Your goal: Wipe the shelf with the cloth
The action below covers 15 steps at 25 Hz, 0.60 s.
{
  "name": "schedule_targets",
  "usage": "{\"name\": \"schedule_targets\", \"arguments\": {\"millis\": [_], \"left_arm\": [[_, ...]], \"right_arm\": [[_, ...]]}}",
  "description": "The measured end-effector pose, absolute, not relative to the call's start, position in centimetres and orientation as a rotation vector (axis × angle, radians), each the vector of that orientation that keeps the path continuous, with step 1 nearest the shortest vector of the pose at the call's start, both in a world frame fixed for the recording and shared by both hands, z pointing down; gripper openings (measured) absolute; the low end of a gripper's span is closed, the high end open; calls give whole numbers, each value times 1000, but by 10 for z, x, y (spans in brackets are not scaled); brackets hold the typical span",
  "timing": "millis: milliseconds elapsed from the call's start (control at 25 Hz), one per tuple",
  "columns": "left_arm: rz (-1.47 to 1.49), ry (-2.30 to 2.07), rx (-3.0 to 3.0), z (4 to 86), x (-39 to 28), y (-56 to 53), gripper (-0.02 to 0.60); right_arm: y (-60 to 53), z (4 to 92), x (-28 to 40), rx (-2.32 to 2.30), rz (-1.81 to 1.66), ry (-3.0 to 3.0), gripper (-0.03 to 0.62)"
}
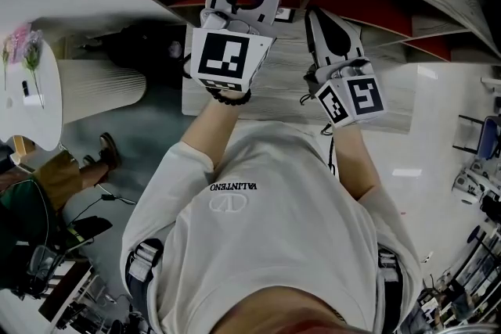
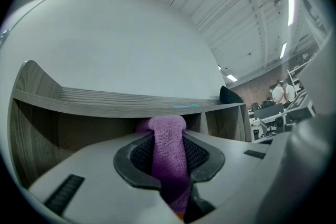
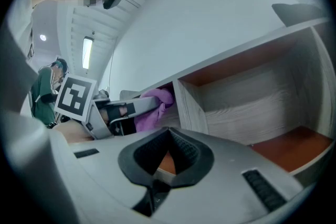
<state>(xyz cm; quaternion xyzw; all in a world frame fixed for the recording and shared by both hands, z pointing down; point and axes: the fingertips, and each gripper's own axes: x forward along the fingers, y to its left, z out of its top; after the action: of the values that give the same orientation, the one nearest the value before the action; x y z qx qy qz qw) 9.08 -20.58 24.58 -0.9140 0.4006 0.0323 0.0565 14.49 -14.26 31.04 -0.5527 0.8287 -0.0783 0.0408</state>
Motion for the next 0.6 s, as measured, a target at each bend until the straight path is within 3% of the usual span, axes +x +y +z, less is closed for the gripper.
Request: {"name": "schedule_targets", "arguments": {"millis": [600], "left_arm": [[103,1293,-2743,249,41,-220,89]], "right_arm": [[-153,312,105,-1659,-238,2581,-2]]}}
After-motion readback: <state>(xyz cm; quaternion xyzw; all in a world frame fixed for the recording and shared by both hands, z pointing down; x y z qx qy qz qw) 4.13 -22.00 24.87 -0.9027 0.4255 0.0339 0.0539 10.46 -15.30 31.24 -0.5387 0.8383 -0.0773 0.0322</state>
